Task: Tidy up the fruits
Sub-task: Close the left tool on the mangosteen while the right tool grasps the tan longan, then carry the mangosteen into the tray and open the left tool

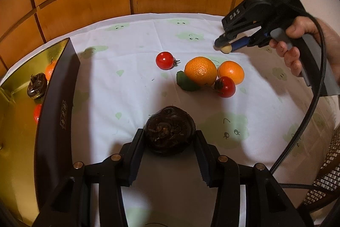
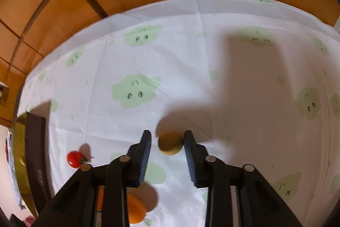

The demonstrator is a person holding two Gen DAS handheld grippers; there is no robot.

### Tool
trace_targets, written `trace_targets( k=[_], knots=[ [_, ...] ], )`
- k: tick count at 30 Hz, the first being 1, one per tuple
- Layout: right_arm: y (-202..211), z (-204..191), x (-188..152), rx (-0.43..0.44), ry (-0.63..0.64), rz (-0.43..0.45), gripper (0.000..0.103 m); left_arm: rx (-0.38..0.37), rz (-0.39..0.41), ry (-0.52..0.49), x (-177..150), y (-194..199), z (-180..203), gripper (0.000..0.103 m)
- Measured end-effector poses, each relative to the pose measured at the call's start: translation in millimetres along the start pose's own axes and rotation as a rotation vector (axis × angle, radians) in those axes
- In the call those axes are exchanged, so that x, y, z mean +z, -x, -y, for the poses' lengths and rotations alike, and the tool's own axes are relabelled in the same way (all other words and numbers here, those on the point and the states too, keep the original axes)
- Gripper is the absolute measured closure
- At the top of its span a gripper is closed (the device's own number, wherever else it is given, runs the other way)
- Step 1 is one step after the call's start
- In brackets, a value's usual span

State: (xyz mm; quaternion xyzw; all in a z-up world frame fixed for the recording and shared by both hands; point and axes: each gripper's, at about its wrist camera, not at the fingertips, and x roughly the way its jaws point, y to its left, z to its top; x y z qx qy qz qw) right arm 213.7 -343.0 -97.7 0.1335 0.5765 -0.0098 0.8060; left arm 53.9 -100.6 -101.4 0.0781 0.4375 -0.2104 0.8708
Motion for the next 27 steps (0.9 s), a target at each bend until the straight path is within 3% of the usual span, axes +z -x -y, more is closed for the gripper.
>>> trace_targets(
  k=[6, 10, 13, 16, 21, 27],
  knots=[
    [22.3, -14.3, -18.1, -0.048, 0.159, 0.034, 0.079, 0.002, 0.003, 0.001, -0.7, 0.5, -0.3, 0.056],
    [28.4, -15.3, -43.2, -0.078, 0.251, -0.006, 0.079, 0.007, 0.003, -0.003, -1.6, 1.9, 0.8, 0.056],
    [20.4, -8.5, -58.7, -0.120, 0.269, -0.031, 0.078, 0.011, -0.008, -0.008, 1.2, 3.2, 1.6, 0.057],
    [19.4, -1.1, -59.3, -0.101, 0.248, -0.018, 0.079, -0.028, -0.014, 0.013, 4.0, 11.1, 1.1, 0.057],
    [19.3, 5.6, -58.1, -0.082, 0.234, -0.008, 0.079, -0.066, 0.077, 0.005, 12.7, 52.8, 5.0, 0.057],
    [22.6, 6.9, -60.9, -0.085, 0.241, -0.004, 0.079, -0.075, 0.166, 0.176, 24.5, 106.9, -38.7, 0.057]
  ],
)
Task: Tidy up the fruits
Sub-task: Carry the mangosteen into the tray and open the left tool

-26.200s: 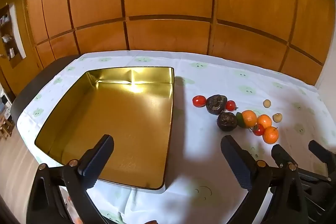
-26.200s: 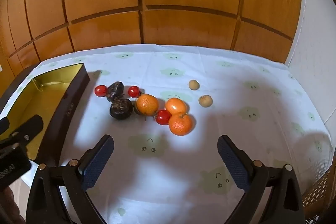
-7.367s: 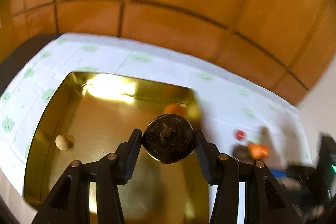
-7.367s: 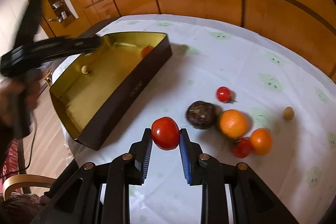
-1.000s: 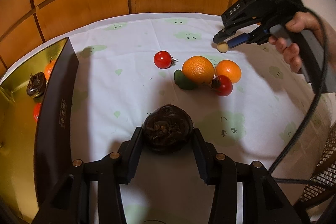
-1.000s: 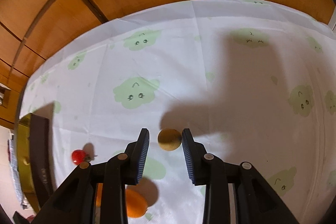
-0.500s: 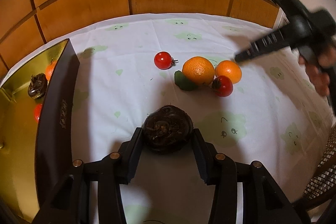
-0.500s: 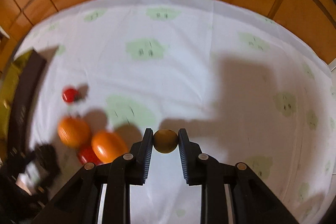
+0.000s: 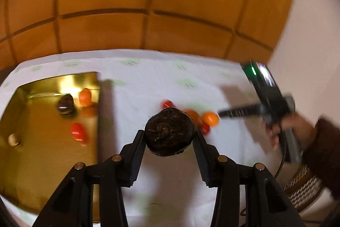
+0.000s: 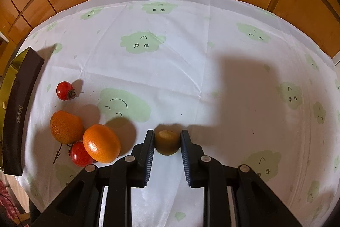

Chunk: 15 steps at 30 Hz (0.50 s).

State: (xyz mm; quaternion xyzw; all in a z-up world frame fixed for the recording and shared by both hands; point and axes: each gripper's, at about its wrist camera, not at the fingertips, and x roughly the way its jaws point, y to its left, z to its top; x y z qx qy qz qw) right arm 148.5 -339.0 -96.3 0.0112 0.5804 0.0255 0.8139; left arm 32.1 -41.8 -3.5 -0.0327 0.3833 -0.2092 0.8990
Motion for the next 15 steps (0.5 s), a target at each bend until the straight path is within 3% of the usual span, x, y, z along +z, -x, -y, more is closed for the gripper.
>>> trace_targets(
  k=[6, 10, 15],
  knots=[
    [0.9, -9.1, 1.0, -0.016, 0.012, -0.006, 0.079, 0.120, 0.022, 0.180, 10.1, 23.1, -70.8, 0.057],
    [-0.7, -12.1, 1.7, -0.021, 0.015, -0.009, 0.079, 0.144, -0.028, 0.284, 2.3, 15.6, -106.6, 0.057],
    [-1.8, -13.2, 2.8, -0.021, 0.011, -0.011, 0.079, 0.168, -0.106, 0.309, -10.0, -8.1, -120.1, 0.057]
  ],
)
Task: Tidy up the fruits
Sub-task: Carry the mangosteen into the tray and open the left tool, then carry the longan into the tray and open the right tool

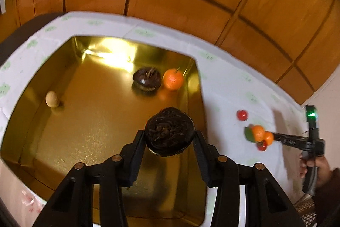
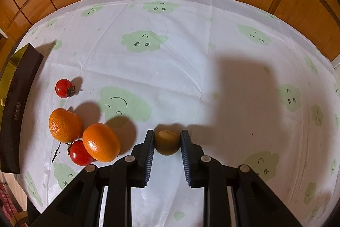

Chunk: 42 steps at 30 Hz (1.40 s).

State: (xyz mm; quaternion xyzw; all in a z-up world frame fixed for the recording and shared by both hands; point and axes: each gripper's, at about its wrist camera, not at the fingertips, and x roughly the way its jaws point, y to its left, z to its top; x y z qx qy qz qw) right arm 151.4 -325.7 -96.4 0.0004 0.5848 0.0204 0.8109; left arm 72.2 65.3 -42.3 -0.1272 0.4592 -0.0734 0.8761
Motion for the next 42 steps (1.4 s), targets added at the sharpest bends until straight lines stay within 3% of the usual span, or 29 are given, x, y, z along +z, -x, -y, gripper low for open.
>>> trace_targets(
  k=[4, 14, 23, 27, 31, 35, 42],
  knots=[
    [-0.7, -0.7, 1.0, -0.002, 0.004, 0.000, 0.079, 0.025, -0.059, 0.006, -5.0, -20.9, 0.1, 0.057],
    [-2.7, -2.5, 0.8, -0.008, 0.010, 0.004, 0.079, 0.051, -0.074, -0.018, -9.9, -34.0, 7.6, 0.053],
    [-1.5, -6.8, -1.1, -0.018, 0.018, 0.012, 0.079, 0.175, 0.005, -0.059, -22.4, -10.4, 16.2, 0.053],
    [15.9, -3.1, 2.1, 0.001, -0.008, 0.106, 0.079, 0.205, 0.064, -0.073, -25.9, 9.3, 17.7, 0.051],
    [28.2, -4.9, 2.4, 0.025, -0.006, 0.165, 0.079, 0.217, 0.111, -0.092, -27.0, 24.9, 19.2, 0.048],
    [32.4, -14.1, 1.8, 0.032, 0.021, 0.170, 0.079, 0.210, 0.118, -0.109, -28.5, 31.9, 21.1, 0.048],
    [62.5, -55.2, -0.3, 0.106, 0.094, 0.221, 0.079, 0.194, 0.124, -0.127, -33.6, 32.5, 25.8, 0.048]
  ],
)
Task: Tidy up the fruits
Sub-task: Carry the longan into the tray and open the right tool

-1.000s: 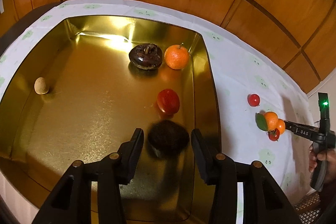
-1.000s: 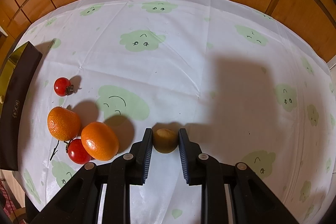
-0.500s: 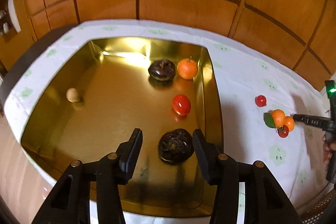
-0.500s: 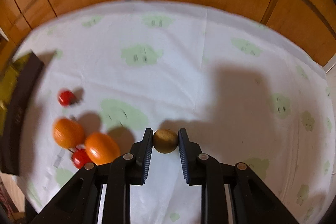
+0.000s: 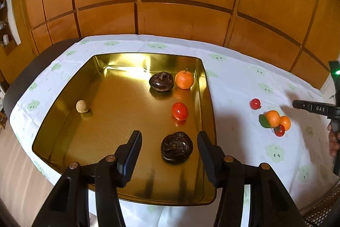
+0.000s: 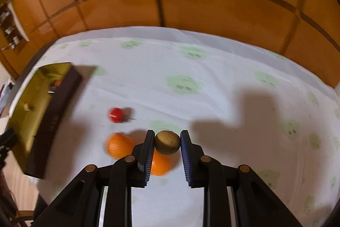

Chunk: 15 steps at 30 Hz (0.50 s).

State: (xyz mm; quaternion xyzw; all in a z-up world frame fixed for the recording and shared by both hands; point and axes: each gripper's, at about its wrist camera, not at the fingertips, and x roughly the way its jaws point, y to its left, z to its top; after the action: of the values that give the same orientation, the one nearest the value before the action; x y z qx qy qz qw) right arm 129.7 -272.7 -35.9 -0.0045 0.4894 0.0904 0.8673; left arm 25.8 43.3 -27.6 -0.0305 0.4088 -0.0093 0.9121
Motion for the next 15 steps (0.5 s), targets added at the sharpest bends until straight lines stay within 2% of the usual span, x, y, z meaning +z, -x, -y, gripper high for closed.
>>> trace_targets(
  k=[10, 15],
  knots=[
    [6.0, -118.8, 17.8, 0.232, 0.153, 0.033, 0.079, 0.000, 0.000, 0.029, -4.4, 0.3, -12.4, 0.048],
    [3.0, -173.9, 27.8, 0.301, 0.217, 0.045, 0.079, 0.001, 0.006, 0.064, -6.8, 2.0, -27.8, 0.048]
  ],
)
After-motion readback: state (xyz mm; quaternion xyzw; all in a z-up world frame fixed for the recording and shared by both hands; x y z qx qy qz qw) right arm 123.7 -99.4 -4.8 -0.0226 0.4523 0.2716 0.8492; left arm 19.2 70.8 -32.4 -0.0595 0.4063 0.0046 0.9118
